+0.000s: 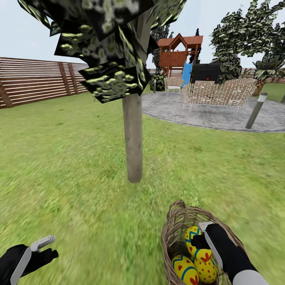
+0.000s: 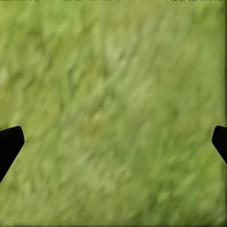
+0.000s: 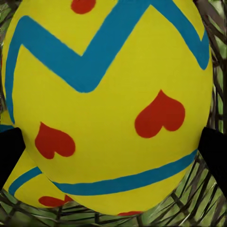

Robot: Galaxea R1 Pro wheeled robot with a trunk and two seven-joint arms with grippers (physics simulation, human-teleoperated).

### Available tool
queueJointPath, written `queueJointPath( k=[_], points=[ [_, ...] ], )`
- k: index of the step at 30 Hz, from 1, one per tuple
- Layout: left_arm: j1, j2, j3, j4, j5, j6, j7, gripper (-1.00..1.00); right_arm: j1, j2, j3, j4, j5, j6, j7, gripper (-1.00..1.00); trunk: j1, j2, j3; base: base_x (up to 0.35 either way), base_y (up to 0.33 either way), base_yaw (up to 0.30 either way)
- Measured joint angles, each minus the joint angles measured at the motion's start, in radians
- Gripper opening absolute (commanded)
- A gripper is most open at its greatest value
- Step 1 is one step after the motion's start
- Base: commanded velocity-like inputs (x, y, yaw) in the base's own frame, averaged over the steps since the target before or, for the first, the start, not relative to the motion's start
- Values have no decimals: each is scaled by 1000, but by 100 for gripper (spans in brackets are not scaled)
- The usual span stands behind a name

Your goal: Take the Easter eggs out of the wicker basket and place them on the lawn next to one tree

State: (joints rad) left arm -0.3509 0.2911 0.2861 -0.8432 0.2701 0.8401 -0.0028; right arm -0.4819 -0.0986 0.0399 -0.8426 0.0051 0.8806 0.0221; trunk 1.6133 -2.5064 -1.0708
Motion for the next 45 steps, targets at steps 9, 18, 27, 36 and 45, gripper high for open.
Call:
queueJointPath(
  k=[9,18,27,36,45],
  points=[
    [0,1,0,-1,1,0,0,100,0,0,0,0,0,0,0,-100,-4,2,35,-11,0,0],
    [0,1,1,-1,1,0,0,100,1,-1,0,0,0,0,-1,-100,-8,4,70,-90,34,0],
    [0,-1,-1,0,1,0,0,100,0,-1,0,0,0,1,-1,-100,-12,6,104,-125,33,0],
    [0,-5,-3,-1,1,-1,0,100,0,-2,-2,0,0,0,-1,-100,-40,56,134,0,0,0],
    [0,-6,-3,-2,1,-1,0,100,0,-2,-2,0,0,1,-1,-100,-74,119,162,0,0,0]
  ],
)
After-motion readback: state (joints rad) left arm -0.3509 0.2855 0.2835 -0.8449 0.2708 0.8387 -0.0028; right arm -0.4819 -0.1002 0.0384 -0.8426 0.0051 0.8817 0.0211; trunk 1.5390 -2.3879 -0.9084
